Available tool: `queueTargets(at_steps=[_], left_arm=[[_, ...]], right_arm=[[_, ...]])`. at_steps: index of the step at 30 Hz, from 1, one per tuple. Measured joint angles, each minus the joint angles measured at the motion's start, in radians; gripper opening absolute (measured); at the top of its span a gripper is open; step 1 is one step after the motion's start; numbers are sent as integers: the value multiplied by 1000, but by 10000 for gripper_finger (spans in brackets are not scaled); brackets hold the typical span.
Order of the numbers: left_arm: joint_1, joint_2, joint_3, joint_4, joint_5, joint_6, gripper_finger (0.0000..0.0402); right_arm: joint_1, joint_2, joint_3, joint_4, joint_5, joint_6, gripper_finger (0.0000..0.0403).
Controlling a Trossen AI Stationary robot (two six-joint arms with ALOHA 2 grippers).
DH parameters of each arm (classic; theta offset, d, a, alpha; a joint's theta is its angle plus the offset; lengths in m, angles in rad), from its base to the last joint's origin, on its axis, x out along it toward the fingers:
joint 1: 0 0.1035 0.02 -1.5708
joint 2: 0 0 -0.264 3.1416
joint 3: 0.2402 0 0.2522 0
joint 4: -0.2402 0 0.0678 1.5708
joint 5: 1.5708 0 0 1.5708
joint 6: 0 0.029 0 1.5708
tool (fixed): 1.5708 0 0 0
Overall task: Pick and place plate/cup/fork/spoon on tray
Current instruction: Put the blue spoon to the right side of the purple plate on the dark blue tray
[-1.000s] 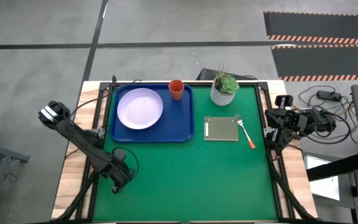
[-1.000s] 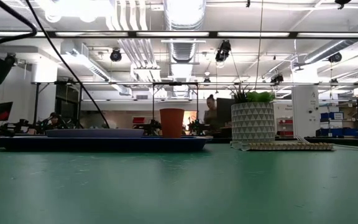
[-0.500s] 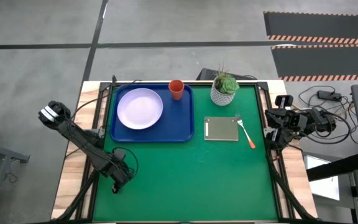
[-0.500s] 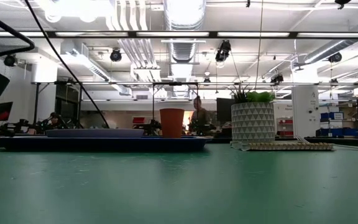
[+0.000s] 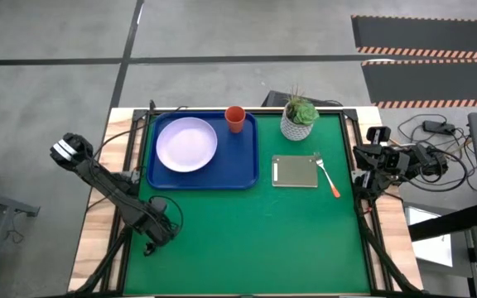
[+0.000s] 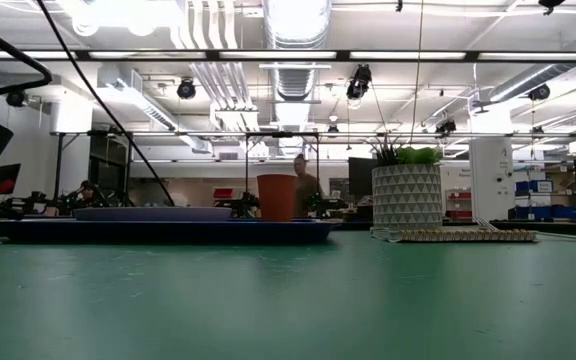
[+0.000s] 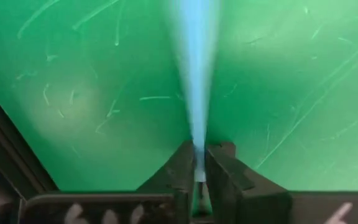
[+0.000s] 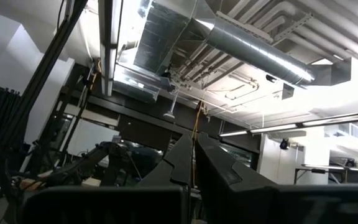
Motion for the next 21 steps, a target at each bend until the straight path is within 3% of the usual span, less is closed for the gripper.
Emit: queueTargets(at_steps=[10,17,19,21], left_arm=[[1,3,97,-33,-14,75,3],[2,7,254,-32,-112,299,1],[6,16,309,-33,-170,383,1],[16,32,367,-30,-220,460,1]], right_arm=[[0,0,0,0,0,0,9],[0,0,0,3,3,42,9],[0,3,14,9,87,139,9],[0,8,57,-43,260,233,9]])
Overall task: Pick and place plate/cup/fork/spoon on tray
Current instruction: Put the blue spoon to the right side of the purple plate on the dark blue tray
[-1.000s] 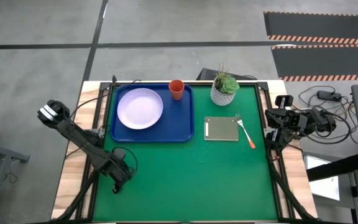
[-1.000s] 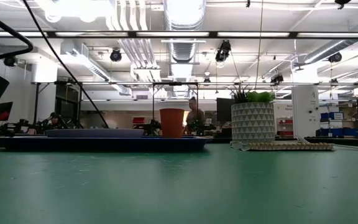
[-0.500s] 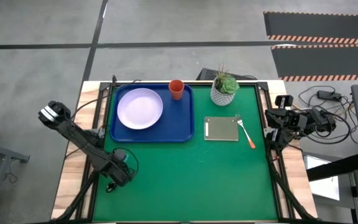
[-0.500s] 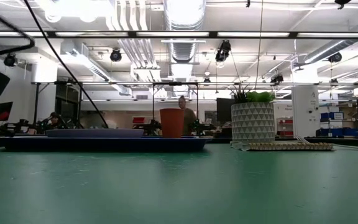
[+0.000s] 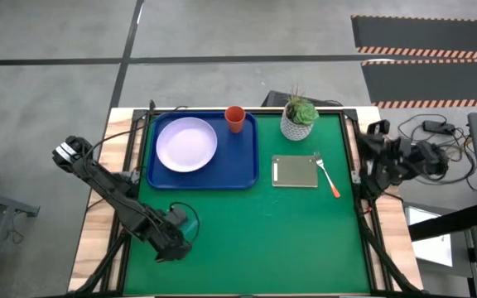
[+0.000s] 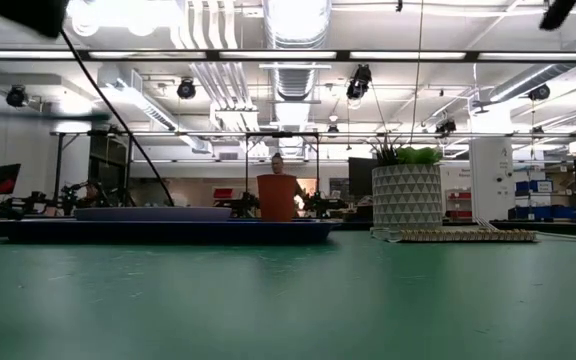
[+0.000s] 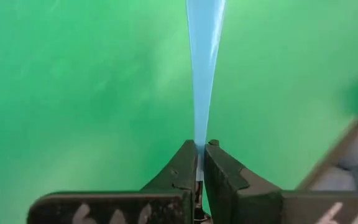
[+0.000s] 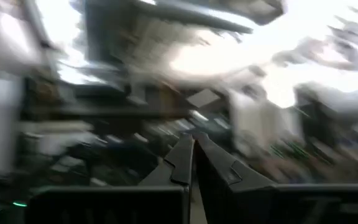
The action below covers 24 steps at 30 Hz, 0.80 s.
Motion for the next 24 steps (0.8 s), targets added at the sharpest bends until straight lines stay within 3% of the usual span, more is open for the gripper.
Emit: queueTargets(at_steps=[2,4,9,13,18,24], left_arm=[[10,14,51,-3,-46,59,1],[26,33,100,-3,-78,110,1],[74,88,191,-4,-97,242,0],[121,138,260,-5,-96,367,0],[167,208,352,-3,-81,516,0],[172,302,425,-5,-4,831,0]], right_arm=[[0,0,38,-113,73,11,9],[0,11,64,-184,30,22,9],[0,12,89,-204,-352,54,9],[0,11,94,-204,-516,100,9],[0,11,95,-213,-527,124,9],[0,11,95,-216,-528,127,9]])
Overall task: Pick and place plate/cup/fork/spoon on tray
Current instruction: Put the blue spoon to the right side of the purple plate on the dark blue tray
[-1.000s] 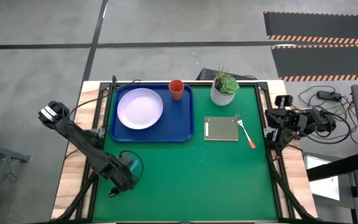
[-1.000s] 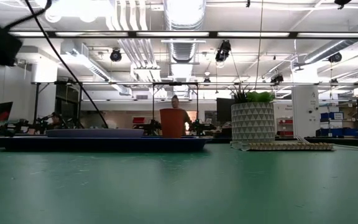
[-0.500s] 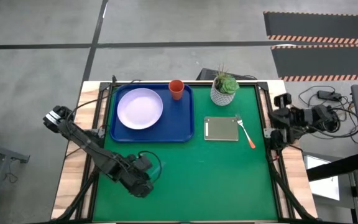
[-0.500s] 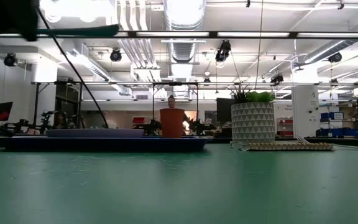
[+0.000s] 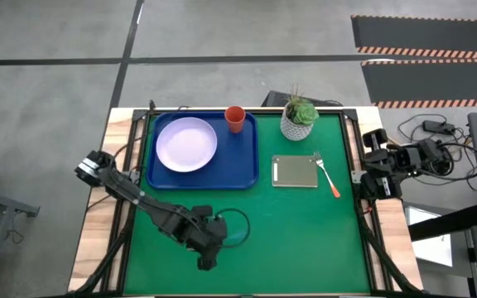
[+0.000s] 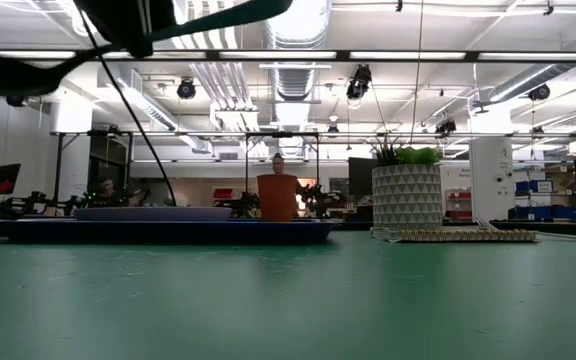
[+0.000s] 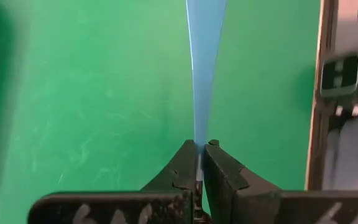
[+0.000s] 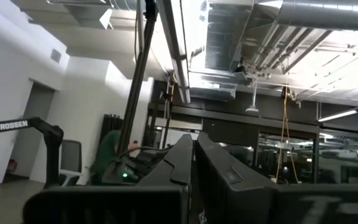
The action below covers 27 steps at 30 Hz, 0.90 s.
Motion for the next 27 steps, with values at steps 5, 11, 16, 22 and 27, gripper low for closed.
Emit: queueTargets(at_steps=[5,11,16,22,27], left_arm=[[3,58,17,2,40,165,0],[3,116,18,-2,87,440,0],[7,134,16,-17,91,684,0],[25,155,-22,-106,74,843,0],[24,175,-78,-107,73,979,0]], right_arm=[[0,1,0,-4,0,16,9],[0,1,0,-4,0,16,9],[0,1,0,-6,2,16,9],[0,1,0,-9,3,16,9],[0,1,0,-10,6,15,9]])
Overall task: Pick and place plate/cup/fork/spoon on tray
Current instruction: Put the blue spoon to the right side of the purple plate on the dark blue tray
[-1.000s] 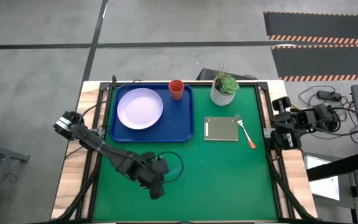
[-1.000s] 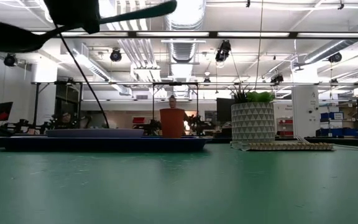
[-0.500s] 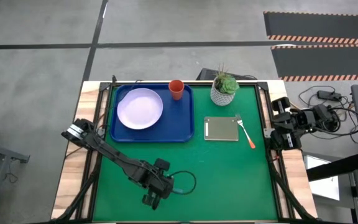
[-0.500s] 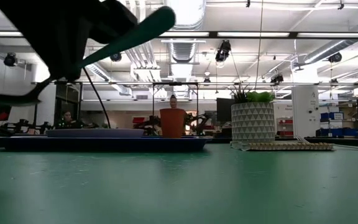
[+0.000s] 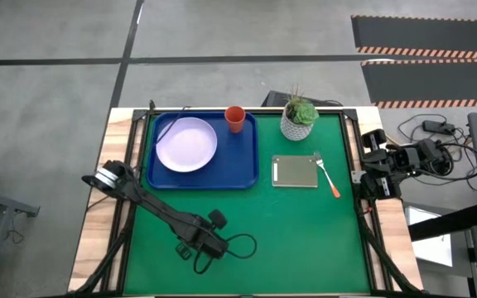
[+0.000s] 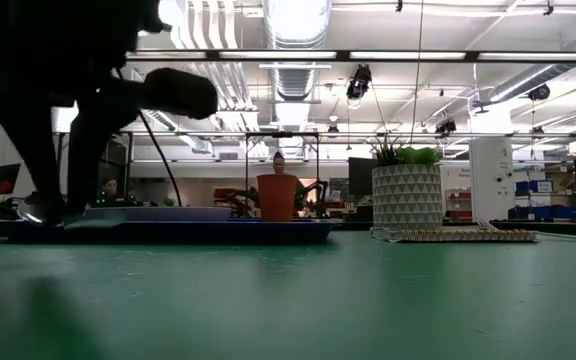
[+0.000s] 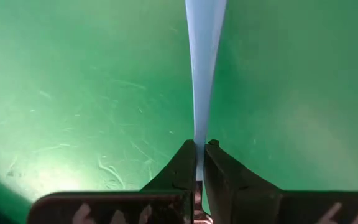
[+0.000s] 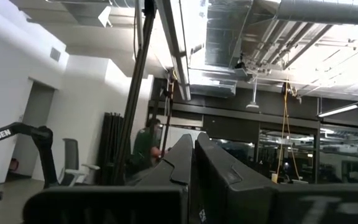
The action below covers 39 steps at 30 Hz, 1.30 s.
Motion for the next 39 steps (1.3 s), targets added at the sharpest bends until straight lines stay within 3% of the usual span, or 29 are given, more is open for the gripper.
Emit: queueTargets(at_steps=[10,14,20,25,31,39], left_arm=[[1,2,-28,-1,-23,106,0],[3,0,7,-1,-57,270,0],[27,-1,82,-4,-232,640,0],[125,-8,147,-6,-254,762,0],[258,-25,227,-7,-242,1054,0],[459,-26,302,-4,-226,1298,0]], right_arm=[[0,0,0,0,0,0,9],[0,0,0,0,0,0,9],[0,0,0,0,0,0,9],[0,0,0,0,0,0,9],[0,0,0,-1,0,0,9],[0,0,0,-1,1,-9,9]])
